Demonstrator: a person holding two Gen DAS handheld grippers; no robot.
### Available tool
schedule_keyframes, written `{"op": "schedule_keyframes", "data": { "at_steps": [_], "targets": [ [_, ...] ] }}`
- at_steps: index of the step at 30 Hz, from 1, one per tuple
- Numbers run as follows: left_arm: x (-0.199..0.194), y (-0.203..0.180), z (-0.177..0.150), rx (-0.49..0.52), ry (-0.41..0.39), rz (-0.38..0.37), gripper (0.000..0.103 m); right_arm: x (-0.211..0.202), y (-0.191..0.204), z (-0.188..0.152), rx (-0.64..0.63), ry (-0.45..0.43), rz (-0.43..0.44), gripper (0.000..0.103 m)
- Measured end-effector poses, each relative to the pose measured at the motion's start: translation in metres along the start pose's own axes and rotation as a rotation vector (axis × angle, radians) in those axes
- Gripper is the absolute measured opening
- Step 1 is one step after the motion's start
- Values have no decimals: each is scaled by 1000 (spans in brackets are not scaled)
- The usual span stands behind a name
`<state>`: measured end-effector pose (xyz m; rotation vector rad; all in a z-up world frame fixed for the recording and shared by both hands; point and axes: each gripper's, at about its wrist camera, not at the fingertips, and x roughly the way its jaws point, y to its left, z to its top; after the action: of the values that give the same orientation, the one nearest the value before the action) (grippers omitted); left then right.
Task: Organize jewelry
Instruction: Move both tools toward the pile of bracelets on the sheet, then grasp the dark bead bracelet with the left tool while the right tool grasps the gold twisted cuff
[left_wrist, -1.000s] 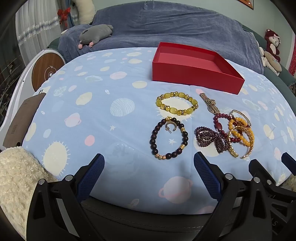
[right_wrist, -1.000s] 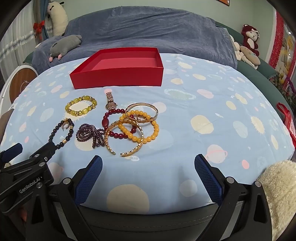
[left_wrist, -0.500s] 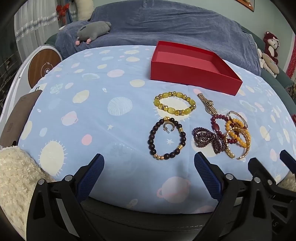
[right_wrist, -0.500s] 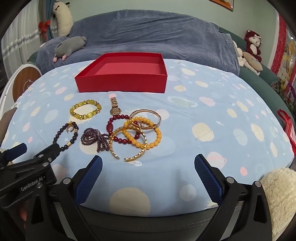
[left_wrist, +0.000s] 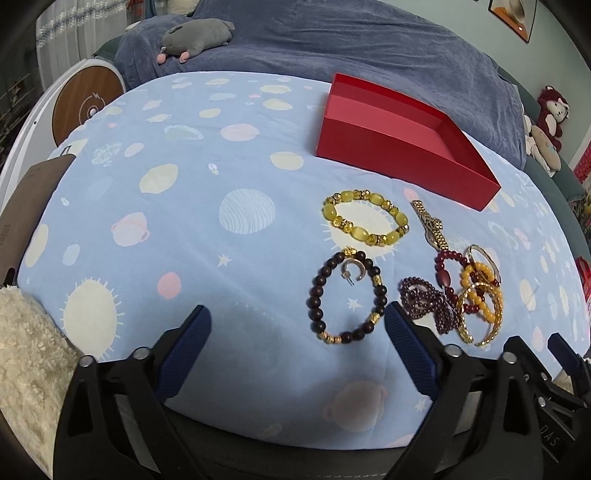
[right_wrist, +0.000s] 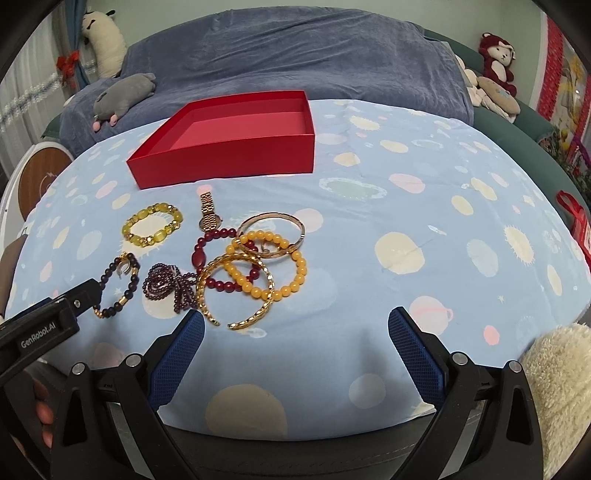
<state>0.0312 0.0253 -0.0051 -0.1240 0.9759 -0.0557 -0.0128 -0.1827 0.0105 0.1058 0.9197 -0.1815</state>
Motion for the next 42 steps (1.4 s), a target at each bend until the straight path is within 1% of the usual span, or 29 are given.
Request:
{"op": "schedule_keyframes", "data": {
  "at_steps": [1, 2, 5, 6, 7, 8, 9, 10, 11, 13, 15, 16, 18, 20, 26, 29, 31, 32, 34, 37, 42],
  "targets": [
    [3, 0, 1, 4, 10, -6, 78, 1, -1, 1, 3, 3, 5, 96],
    [6, 0, 2, 9, 19, -7, 77, 1, -2, 2, 7, 6, 10, 96],
    [16, -2, 3, 24, 48, -13, 67, 4, -3, 6, 9, 11, 17, 96],
    [17, -4, 4, 35, 43, -4, 65, 5, -3, 7, 6, 19, 16, 96],
    [18, -6, 5, 45, 39, -9, 59, 8, -3, 7, 3, 28, 20, 96],
    [19, -8, 6, 57, 38, -13, 57, 11, -3, 8, 2, 41, 25, 96],
    [20, -8, 7, 64, 37, -11, 52, 12, -2, 8, 0, 49, 26, 96],
    [20, -8, 8, 66, 35, -9, 46, 14, -2, 8, -1, 55, 34, 96],
    [20, -8, 8, 64, 34, -15, 41, 15, -2, 9, -2, 56, 39, 96],
    [20, -5, 8, 57, 34, -35, 20, 17, -1, 12, -5, 63, 49, 92],
    [21, -4, 9, 51, 43, -68, 8, 20, 1, 14, -2, 71, 63, 87],
    [21, -4, 9, 52, 42, -72, 8, 21, 2, 16, 1, 76, 71, 86],
    [20, -6, 9, 62, 40, -85, 8, 23, 5, 17, 1, 80, 82, 81],
    [18, -9, 8, 72, 36, -92, 8, 26, 9, 19, -16, 90, 90, 78],
    [15, -8, 7, 57, 29, -104, 8, 30, 24, 13, -56, 118, 112, 78],
    [14, -9, 6, 58, 29, -104, 8, 34, 31, 11, -74, 124, 106, 77],
    [16, -9, 6, 59, 36, -102, 8, 38, 34, 11, -83, 134, 100, 68],
    [16, -9, 6, 58, 38, -102, 8, 42, 35, 12, -86, 147, 103, 62],
    [15, -9, 6, 55, 37, -103, 8, 44, 36, 13, -88, 140, 95, 60],
    [15, -8, 5, 51, 37, -105, 8, 44, 35, 14, -87, 137, 98, 53],
    [12, -10, 3, 67, 28, -113, 8, 35, 25, 14, -60, 124, 120, 52]
  ]
}}
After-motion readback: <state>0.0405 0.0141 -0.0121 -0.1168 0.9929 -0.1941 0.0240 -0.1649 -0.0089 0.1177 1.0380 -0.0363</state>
